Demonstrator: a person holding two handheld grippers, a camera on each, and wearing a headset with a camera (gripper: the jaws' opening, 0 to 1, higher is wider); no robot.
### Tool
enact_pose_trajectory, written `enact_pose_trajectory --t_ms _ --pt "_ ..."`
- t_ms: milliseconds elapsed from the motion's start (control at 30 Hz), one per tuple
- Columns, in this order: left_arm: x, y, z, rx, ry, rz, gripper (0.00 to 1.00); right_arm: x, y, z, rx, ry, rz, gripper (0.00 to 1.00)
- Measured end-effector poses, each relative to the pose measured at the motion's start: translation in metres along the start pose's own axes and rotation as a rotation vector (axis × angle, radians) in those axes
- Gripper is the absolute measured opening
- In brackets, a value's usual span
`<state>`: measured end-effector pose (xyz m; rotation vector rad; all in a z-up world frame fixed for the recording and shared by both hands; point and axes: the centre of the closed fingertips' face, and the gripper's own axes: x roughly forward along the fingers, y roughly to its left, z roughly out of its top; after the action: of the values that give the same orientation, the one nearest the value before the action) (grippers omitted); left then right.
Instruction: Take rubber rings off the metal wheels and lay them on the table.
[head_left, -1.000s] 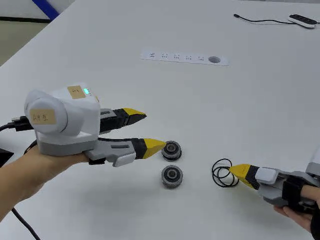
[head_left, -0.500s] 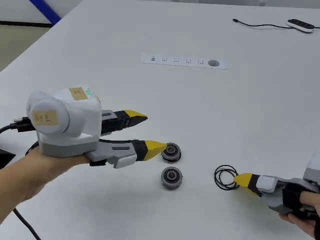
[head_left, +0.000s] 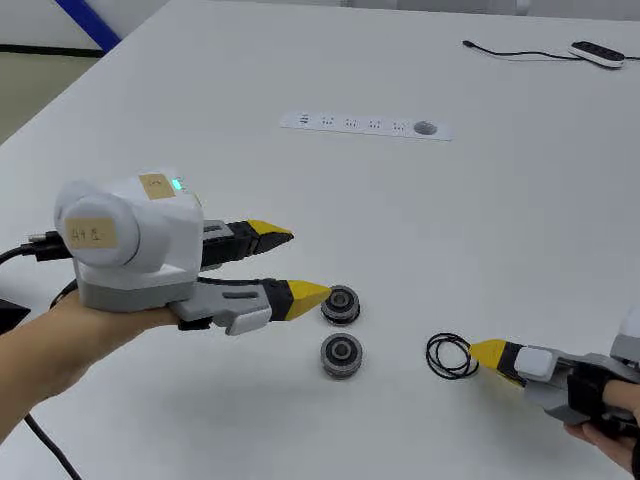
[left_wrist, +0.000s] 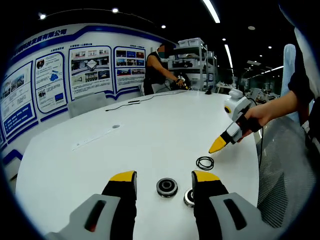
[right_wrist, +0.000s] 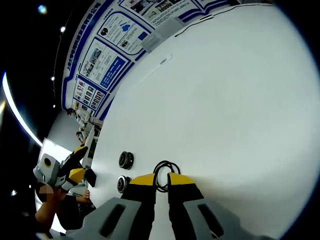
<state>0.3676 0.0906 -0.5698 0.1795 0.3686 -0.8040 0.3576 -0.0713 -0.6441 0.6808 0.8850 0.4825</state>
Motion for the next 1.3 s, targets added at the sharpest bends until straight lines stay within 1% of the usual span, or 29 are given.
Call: enact_pose_trajectory --t_ms 33,67,100,200,300,400,467,500,567,633,700,867,1000,1100,1233,1300 --pt "0.001 0.0 0.0 -0.001 0.002 0.0 0.46 0.001 0.003 0.002 -0.004 -0.005 0.013 0.1" --pt "0.002 0.001 -0.001 -0.001 0.005 -0.001 0.46 0.002 0.009 0.004 -0.018 -0.015 0.042 0.11" --pt "0.004 0.001 -0.002 0.002 0.009 -0.001 0.46 0.004 0.019 0.01 -0.041 -0.039 0.087 0.12" --pt "0.008 0.003 -0.005 0.001 0.023 -0.005 0.45 0.009 0.037 0.016 -0.074 -0.053 0.157 0.19" --pt "0.014 0.004 -0.011 0.01 0.05 -0.013 0.44 0.015 0.049 0.018 -0.1 -0.044 0.189 0.24" --pt "0.02 0.005 -0.015 0.015 0.063 -0.022 0.41 0.023 0.057 0.017 -0.115 -0.024 0.213 0.26" --pt "0.024 0.004 -0.017 0.024 0.079 -0.031 0.41 0.029 0.062 0.015 -0.132 -0.009 0.232 0.29" --pt "0.026 0.003 -0.02 0.03 0.09 -0.037 0.4 0.031 0.066 0.014 -0.144 0.001 0.253 0.3" --pt "0.03 0.003 -0.023 0.033 0.101 -0.045 0.38 0.034 0.072 0.011 -0.159 0.011 0.277 0.35" --pt "0.034 0.005 -0.03 0.038 0.119 -0.045 0.36 0.038 0.076 0.009 -0.174 0.025 0.296 0.37" --pt "0.039 0.005 -0.035 0.039 0.136 -0.051 0.33 0.042 0.078 0.005 -0.186 0.043 0.305 0.39" --pt "0.046 0.0 -0.04 0.064 0.158 -0.084 0.32 0.047 0.079 0.0 -0.207 0.07 0.326 0.43" --pt "0.053 -0.001 -0.047 0.063 0.178 -0.095 0.3 0.049 0.073 -0.004 -0.21 0.087 0.316 0.43" --pt "0.056 -0.001 -0.05 0.07 0.189 -0.099 0.27 0.049 0.071 -0.006 -0.212 0.097 0.317 0.43" --pt "0.059 -0.003 -0.051 0.07 0.188 -0.111 0.24 0.051 0.066 -0.007 -0.2 0.102 0.31 0.43" --pt "0.061 -0.004 -0.053 0.075 0.195 -0.114 0.22 0.052 0.065 -0.007 -0.197 0.102 0.309 0.43"
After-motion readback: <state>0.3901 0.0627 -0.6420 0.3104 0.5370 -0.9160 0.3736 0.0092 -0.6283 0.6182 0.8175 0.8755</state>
